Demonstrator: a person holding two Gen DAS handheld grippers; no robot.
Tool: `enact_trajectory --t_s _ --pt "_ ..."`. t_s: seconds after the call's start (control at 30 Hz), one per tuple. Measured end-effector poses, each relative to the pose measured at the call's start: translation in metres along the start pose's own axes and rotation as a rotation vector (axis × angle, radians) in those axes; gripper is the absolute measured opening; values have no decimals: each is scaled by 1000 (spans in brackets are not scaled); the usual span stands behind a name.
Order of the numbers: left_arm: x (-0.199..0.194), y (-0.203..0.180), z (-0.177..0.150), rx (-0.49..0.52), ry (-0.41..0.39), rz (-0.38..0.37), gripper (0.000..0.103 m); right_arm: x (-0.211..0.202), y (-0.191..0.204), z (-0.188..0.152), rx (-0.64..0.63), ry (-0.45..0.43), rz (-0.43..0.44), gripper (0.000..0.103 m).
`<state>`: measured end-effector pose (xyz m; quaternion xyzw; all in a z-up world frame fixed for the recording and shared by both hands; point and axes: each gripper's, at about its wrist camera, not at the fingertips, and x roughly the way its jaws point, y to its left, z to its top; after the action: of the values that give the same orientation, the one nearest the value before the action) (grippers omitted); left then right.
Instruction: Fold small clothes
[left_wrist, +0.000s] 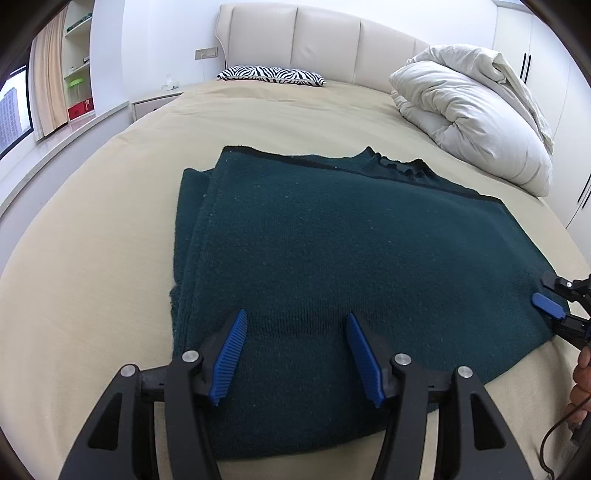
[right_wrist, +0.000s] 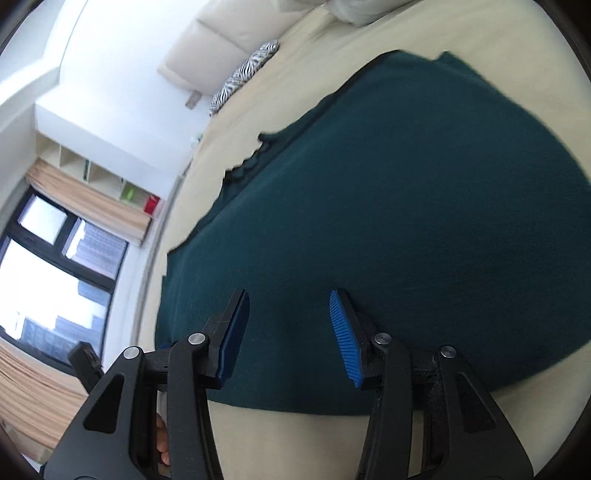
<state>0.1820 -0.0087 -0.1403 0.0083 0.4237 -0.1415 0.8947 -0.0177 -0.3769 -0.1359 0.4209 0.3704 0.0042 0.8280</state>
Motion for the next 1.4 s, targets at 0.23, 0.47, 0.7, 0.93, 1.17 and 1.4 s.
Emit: enact_trajectory --t_s 0.23,0.47,0.7,0.93,1.17,1.4 --pt "0 -2 -1 7 5 14 60 -64 -59 14 109 -138 -69 45" --pt "1 0 -1 -3 9 -5 61 -99 -70 18 76 -189 -106 49" --pt "-19 -4 9 -84 18 -75 62 -112 -80 29 101 -202 -134 60" --pt "-9 -43 30 -43 14 -167 62 -89 -91 58 96 -78 -127 60" --pt "16 -54 38 -71 50 -189 64 -56 -94 80 148 -23 -89 60" --pt "26 -48 34 -76 64 -206 66 -29 -95 94 204 71 -45 39"
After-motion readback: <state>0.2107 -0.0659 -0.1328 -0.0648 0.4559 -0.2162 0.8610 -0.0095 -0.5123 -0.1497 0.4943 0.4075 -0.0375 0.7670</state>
